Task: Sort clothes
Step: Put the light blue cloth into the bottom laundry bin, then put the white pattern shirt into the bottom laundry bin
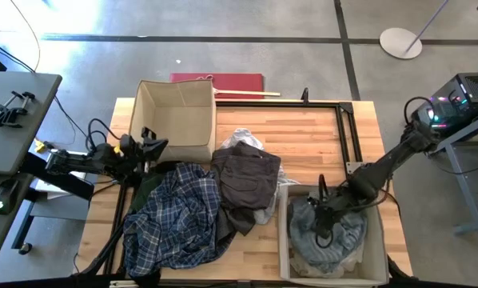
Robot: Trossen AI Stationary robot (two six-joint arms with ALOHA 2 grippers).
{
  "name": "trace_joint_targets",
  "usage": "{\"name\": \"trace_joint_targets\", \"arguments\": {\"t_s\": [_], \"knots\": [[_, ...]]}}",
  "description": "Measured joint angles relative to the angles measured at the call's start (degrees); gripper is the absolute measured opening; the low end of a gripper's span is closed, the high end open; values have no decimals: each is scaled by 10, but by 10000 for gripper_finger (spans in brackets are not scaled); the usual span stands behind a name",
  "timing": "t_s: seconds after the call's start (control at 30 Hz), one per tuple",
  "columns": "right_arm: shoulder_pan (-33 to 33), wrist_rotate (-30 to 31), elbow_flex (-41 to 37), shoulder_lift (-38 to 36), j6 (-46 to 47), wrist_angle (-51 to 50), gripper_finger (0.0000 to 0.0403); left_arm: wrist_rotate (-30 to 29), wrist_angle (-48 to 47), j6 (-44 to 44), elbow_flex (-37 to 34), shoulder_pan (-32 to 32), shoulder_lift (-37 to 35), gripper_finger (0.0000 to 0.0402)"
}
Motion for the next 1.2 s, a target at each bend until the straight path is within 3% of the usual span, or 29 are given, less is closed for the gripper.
{"name": "trace_joint_targets", "arguments": {"t_s": [0.17, 0.37, 0.43, 0.5, 0.63, 0.73, 0.83, 0.97, 1.1, 1.2], "knots": [[35, 119, 107, 0, -85, 0, 139, 37, 7, -11, 0, 0, 0, 0], [80, 422, 187, -1, -212, 8, 139, 58, -3, -34, 9, 0, 25, 0], [71, 477, 195, -1, -224, 2, 139, 78, -15, -45, 31, -4, 63, 0], [44, 485, 197, -2, -248, 0, 139, 78, -24, -39, 66, -12, 120, 0], [-26, 437, 196, 2, -284, -8, 139, 55, -74, 11, 183, -24, 259, 0], [-71, 400, 196, 9, -315, -7, 139, -16, -177, 23, 314, -23, 373, 0], [-103, 367, 196, 19, -344, -7, 139, -86, -345, 14, 470, -1, 490, 0], [-121, 333, 196, 30, -367, -10, 139, -90, -546, 34, 681, 45, 656, 1], [-118, 326, 196, 34, -366, -31, 139, -85, -659, 92, 851, 90, 806, 15], [-103, 324, 196, 34, -346, -57, 139, -48, -717, 113, 943, 127, 901, 43]]}}
